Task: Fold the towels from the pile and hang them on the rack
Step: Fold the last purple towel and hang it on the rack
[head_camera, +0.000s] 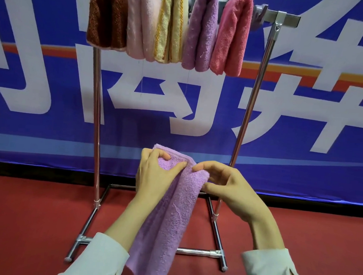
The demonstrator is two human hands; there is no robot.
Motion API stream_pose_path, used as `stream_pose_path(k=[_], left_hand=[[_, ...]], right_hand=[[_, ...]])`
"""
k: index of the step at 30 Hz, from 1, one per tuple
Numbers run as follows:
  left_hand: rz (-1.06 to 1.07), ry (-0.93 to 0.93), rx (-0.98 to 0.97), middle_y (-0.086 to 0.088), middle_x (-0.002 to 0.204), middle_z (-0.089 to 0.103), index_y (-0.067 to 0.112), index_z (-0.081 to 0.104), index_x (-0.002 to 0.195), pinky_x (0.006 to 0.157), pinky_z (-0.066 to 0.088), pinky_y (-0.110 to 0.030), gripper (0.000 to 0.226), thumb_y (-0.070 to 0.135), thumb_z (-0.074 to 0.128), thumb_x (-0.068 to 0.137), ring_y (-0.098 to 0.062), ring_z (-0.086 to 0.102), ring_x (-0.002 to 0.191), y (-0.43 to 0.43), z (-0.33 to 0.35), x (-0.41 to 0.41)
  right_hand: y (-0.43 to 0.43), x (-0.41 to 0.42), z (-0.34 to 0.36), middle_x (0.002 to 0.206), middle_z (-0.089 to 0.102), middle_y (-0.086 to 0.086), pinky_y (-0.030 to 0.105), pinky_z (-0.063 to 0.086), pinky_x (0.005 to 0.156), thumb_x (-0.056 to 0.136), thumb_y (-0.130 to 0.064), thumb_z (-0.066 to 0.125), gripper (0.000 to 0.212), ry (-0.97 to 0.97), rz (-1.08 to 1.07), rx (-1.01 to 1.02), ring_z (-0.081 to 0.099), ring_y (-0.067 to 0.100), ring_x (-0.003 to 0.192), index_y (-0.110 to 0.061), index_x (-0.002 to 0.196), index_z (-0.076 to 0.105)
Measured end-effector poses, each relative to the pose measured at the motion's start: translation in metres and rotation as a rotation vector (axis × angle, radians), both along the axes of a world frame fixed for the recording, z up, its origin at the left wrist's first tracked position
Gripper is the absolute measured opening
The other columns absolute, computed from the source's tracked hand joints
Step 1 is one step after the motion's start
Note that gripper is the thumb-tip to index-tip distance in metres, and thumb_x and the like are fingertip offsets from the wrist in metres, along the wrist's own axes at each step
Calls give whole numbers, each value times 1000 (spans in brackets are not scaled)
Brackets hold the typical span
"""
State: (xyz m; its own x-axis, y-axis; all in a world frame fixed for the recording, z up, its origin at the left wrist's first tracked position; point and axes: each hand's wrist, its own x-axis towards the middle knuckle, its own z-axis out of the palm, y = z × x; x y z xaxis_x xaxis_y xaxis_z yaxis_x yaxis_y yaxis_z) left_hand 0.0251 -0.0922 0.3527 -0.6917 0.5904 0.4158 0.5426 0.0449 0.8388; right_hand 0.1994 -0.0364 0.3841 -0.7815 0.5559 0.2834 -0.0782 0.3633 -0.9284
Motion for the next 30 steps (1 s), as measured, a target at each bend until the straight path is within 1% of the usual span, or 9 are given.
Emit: stream_pose_path(k=[4, 8, 10, 14, 16, 19, 24, 26, 30], left_hand=[[-167, 52, -12, -2, 100, 52, 20, 69, 91, 74, 34, -14, 7, 17, 68, 84, -15, 55, 89, 1, -2, -3], [-432, 68, -13, 3, 99, 64, 32, 69, 87, 77, 37, -4, 37, -1, 52, 90, -5, 58, 90, -4, -1, 0], [-517, -8, 5, 11, 100, 70, 29, 68, 85, 81, 42, -9, 31, 1, 55, 89, 0, 61, 93, -4, -1, 0], [-598, -240, 42, -5, 97, 72, 31, 53, 84, 83, 50, -40, 11, 22, 60, 84, -25, 67, 86, 0, -4, 3], [-630, -357, 59, -7, 85, 72, 29, 46, 87, 70, 42, -40, 18, 20, 62, 87, -23, 57, 70, 2, -5, 6], [-668, -480, 86, 0, 74, 70, 18, 40, 92, 66, 38, -34, 22, 4, 57, 93, -14, 50, 60, 3, -5, 13], [-698, -532, 90, -11, 87, 68, 15, 39, 95, 75, 44, -32, 22, -3, 50, 92, -21, 55, 76, 2, -2, 17], [-731, -544, 91, -8, 92, 69, 14, 39, 96, 74, 49, -24, 28, -10, 49, 88, -14, 62, 75, 1, -3, 18], [-733, -439, 93, -6, 107, 71, 16, 40, 99, 90, 51, -30, 43, 6, 73, 73, -15, 66, 96, 3, -8, 18]], right_hand=[[-1, -10, -3, 93, 62, -4, 18, 46, 84, 85, -7, 71, 9, 4, -139, 165, 59, 5, 86, -15, 89, 69], [3, -14, -9, 97, 58, -11, 16, 39, 92, 79, -30, 73, 12, 1, -218, 408, 55, 7, 101, -33, 82, 62], [2, -14, -10, 85, 61, -14, 18, 43, 81, 83, -25, 72, 14, 23, -196, 353, 56, 4, 85, -29, 81, 59], [3, -17, -12, 77, 62, -10, 19, 43, 69, 83, -28, 74, 18, -26, -380, 450, 53, 2, 72, -34, 77, 58], [6, -17, -13, 81, 65, -16, 25, 48, 74, 81, -31, 75, 19, -48, -445, 473, 59, 2, 79, -39, 74, 59], [10, -17, -16, 84, 66, -17, 36, 52, 78, 78, -33, 78, 19, -67, -507, 494, 62, 5, 85, -41, 73, 61], [15, -15, -17, 81, 67, -10, 39, 52, 77, 76, -32, 79, 13, -72, -542, 485, 63, 9, 83, -29, 78, 67], [15, -14, -17, 80, 67, -8, 39, 52, 76, 75, -31, 80, 13, -58, -553, 483, 63, 10, 82, -30, 76, 67], [15, -15, -16, 77, 66, -9, 41, 52, 73, 75, -34, 79, 13, -37, -560, 526, 62, 11, 78, -30, 77, 67]])
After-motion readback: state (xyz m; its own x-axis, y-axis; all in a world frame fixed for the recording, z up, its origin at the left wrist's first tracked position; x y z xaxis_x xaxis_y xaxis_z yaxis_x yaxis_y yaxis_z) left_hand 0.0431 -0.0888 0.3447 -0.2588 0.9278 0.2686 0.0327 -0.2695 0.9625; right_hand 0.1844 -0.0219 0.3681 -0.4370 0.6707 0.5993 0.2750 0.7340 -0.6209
